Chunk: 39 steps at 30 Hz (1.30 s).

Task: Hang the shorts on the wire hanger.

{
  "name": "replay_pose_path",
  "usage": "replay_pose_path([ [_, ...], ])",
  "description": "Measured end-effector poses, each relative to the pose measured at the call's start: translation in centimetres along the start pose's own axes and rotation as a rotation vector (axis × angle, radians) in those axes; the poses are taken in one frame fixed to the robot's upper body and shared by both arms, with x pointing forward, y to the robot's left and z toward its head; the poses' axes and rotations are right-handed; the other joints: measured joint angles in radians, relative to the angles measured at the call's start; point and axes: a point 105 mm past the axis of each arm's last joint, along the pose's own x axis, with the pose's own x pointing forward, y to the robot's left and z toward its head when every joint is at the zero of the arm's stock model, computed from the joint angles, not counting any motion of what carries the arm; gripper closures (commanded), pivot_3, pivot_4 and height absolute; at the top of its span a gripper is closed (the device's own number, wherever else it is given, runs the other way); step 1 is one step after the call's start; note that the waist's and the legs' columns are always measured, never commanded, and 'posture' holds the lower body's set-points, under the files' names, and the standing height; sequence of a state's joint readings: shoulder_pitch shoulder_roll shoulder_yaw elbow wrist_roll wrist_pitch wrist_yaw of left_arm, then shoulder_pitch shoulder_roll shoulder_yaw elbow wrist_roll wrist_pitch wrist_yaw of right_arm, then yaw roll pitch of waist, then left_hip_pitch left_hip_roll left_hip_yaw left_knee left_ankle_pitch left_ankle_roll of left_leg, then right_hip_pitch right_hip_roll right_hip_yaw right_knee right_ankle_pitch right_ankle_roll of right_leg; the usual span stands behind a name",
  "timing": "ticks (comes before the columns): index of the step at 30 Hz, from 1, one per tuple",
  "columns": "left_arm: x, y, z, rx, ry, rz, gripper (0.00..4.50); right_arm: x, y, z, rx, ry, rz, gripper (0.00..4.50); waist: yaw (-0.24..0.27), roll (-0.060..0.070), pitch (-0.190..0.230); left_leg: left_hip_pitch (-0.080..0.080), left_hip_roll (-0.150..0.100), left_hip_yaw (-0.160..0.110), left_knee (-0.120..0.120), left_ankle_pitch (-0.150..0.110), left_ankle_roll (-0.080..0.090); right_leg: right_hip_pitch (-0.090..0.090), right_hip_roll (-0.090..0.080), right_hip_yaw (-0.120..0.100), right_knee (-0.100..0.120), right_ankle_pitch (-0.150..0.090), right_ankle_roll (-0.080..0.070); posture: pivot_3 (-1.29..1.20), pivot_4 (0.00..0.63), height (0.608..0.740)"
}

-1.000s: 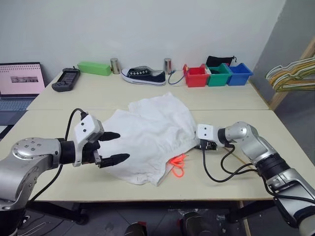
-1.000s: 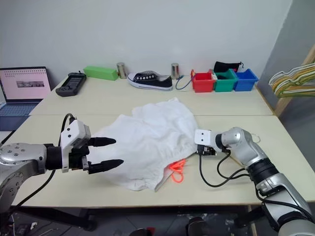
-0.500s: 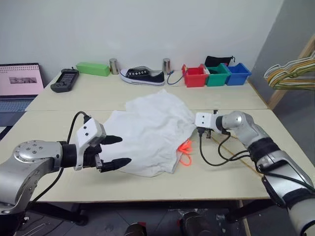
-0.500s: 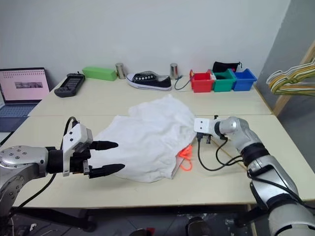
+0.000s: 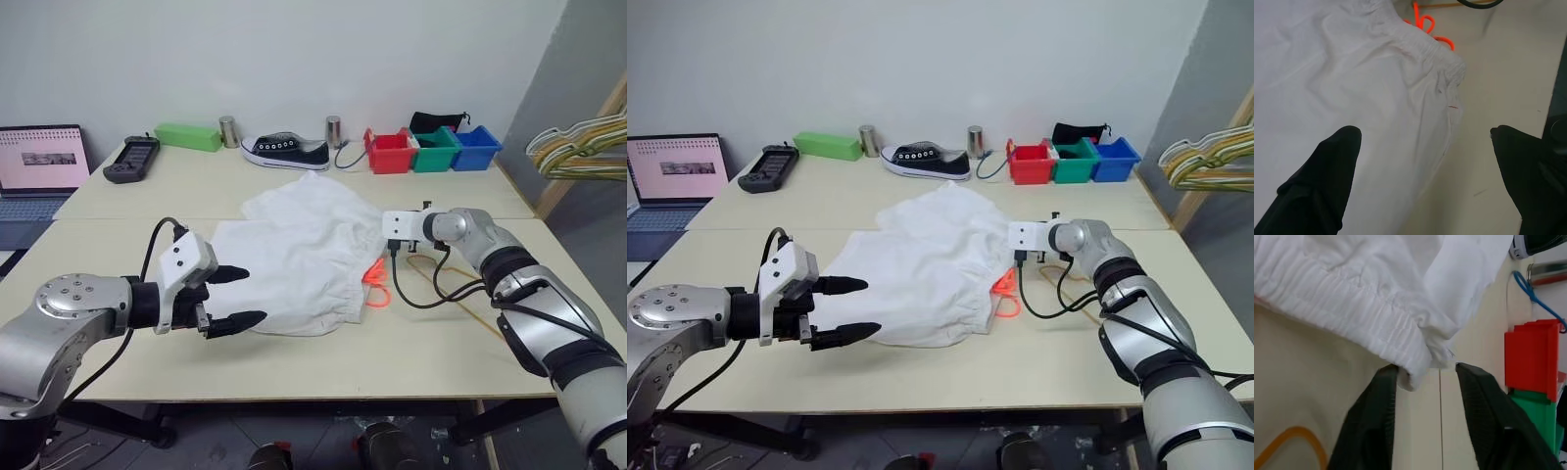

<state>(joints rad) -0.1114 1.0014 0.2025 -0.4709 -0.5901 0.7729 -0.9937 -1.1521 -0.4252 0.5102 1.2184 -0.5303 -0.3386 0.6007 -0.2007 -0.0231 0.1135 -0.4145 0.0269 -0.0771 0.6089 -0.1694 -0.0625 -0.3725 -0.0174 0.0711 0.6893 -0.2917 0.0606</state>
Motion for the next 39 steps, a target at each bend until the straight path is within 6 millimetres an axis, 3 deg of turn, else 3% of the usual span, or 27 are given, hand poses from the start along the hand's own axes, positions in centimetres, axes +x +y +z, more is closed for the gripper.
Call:
replay_pose_path([
  [5, -0.3, -0.1, -0.9, -0.029, 0.015, 0.006, 0.0, -1.4, -0.2, -1.1, -0.032, -0.004, 0.054, 0.37, 0.0, 0.0, 0.0, 0.0, 0.0, 0.0, 0.0, 0.0, 0.0, 0.0, 0.0, 0.0, 0.001, 0.0, 0.0, -0.09, 0.021, 0.74],
  [7, -0.8, 0.1, -1.1, -0.031, 0.021, 0.021, 0.0, -2.4, -0.7, -1.2, -0.054, -0.023, 0.075, 0.05, 0.001, 0.0, 0.0, 0.001, 0.0, 0.0, 0.0, 0.0, 0.0, 0.0, 0.0, 0.0, 0.001, -0.001, 0.0, -0.09, 0.023, 0.74],
  [13, -2.7, 2.0, -2.5, -0.044, 0.066, 0.095, 0.0, -4.5, 0.4, 0.1, -0.013, -0.137, 0.178, 0.05, 0.002, 0.0, 0.0, 0.002, 0.001, 0.0, 0.0, 0.0, 0.0, 0.0, 0.0, 0.0, 0.002, -0.002, 0.0, -0.1, 0.031, 0.74],
  [20, -4.9, 4.5, -6.5, -0.055, 0.178, 0.173, 0.0, -5.2, 6.1, 6.6, 0.202, -0.354, 0.382, 0.05, 0.011, 0.001, 0.001, 0.006, 0.002, 0.0, -0.001, 0.0, 0.0, 0.0, 0.001, -0.001, 0.008, -0.005, -0.005, -0.08, 0.041, 0.74],
  [23, -5.4, 5.2, -8.6, -0.054, 0.237, 0.167, 0.0, -5.6, 7.6, 7.7, 0.251, -0.371, 0.447, 0.05, 0.015, 0.002, 0.001, 0.006, 0.002, 0.0, 0.0, 0.0, 0.0, 0.0, 0.001, -0.001, 0.008, -0.008, -0.01, -0.09, 0.045, 0.74],
  [26, -5.4, 6.2, -10.7, -0.048, 0.299, 0.157, 0.0, -5.4, 9.1, 8.1, 0.278, -0.36, 0.495, 0.05, 0.024, 0.001, 0.001, 0.006, 0.002, 0.0, 0.0, 0.0, 0.0, 0.0, 0.001, -0.001, 0.008, -0.008, -0.01, -0.09, 0.045, 0.74],
  [33, -2.9, 8.5, -13.2, -0.005, 0.319, 0.152, 0.0, -3.9, 10.7, 8.3, 0.296, -0.323, 0.523, 0.05, 0.036, 0.0, 0.0, 0.008, 0.002, 0.002, 0.0, 0.0, 0.0, 0.0, 0.001, -0.002, 0.008, -0.007, -0.008, -0.11, 0.034, 0.74],
  [39, -2.4, 9.8, -13.2, 0.053, 0.311, 0.159, 0.0, -3.5, 11.4, 9.2, 0.298, -0.333, 0.548, 0.05, 0.035, 0.001, -0.002, 0.007, 0.002, 0.002, -0.001, 0.0, 0.0, 0.0, 0.001, -0.001, 0.008, -0.005, -0.004, -0.12, 0.027, 0.74],
])
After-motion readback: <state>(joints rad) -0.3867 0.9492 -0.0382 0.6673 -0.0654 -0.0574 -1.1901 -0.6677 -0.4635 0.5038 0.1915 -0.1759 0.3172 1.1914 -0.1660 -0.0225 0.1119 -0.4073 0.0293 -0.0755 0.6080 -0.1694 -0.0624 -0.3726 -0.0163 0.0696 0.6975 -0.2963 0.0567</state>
